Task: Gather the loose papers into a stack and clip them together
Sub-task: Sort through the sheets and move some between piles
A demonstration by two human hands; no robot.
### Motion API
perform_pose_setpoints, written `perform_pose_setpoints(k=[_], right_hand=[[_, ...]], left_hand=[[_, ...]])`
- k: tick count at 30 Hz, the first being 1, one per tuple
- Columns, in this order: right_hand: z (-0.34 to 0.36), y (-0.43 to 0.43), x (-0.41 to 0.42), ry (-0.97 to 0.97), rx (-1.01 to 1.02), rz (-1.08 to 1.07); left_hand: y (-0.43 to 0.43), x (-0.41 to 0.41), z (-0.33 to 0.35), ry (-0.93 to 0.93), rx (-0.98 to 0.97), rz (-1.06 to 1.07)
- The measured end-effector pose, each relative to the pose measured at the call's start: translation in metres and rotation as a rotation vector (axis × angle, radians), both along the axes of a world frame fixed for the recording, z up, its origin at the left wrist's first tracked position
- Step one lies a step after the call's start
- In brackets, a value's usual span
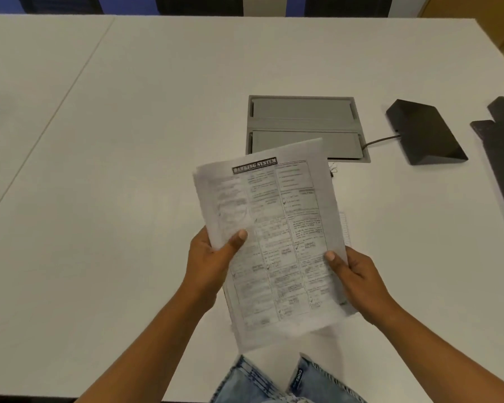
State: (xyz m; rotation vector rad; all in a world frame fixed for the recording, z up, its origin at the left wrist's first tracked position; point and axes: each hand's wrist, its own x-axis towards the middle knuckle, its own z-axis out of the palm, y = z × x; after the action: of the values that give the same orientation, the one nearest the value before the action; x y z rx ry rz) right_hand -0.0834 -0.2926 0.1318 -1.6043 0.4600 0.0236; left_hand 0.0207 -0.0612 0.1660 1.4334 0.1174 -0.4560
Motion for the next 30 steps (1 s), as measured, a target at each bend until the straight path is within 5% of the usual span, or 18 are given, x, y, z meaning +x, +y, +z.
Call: perform_pose_setpoints(k=[5,11,13,16,20,23,30], right_hand=[[-0.005,0.012,-0.002,0.039,0.241,-0.109],[-0.016,0.002,-0.006,0.169,0.133,0.008],[-0.031,-0.008,-0.01,0.196,-0.019,-0.046],[-0.064,-0.026,-0.019,0.286,-0.507,-0.116],[-0.093,-0.036,-0.024,0.677,-0.853,-0.144],[-0.101,-0.033,-0.025,0.838,-0.874,-0.109],[-0.111,-0.047,-0.025,0.714,-0.557,-0.26]], left_hand=[[0.003,-0.021,-0.015,0.225,0.046,-0.138],[0.021,-0.03,-0.025,0.219,0.083,-0.068],[0.031,-0.029,-0.027,0.203,0.1,-0.016],[0.05,-0.027,-0.03,0.175,0.142,0.058],[0.076,-0.028,-0.033,0.151,0.168,0.12],[0.088,-0.03,-0.035,0.147,0.187,0.156],[0.095,-0.032,-0.038,0.14,0.202,0.186]])
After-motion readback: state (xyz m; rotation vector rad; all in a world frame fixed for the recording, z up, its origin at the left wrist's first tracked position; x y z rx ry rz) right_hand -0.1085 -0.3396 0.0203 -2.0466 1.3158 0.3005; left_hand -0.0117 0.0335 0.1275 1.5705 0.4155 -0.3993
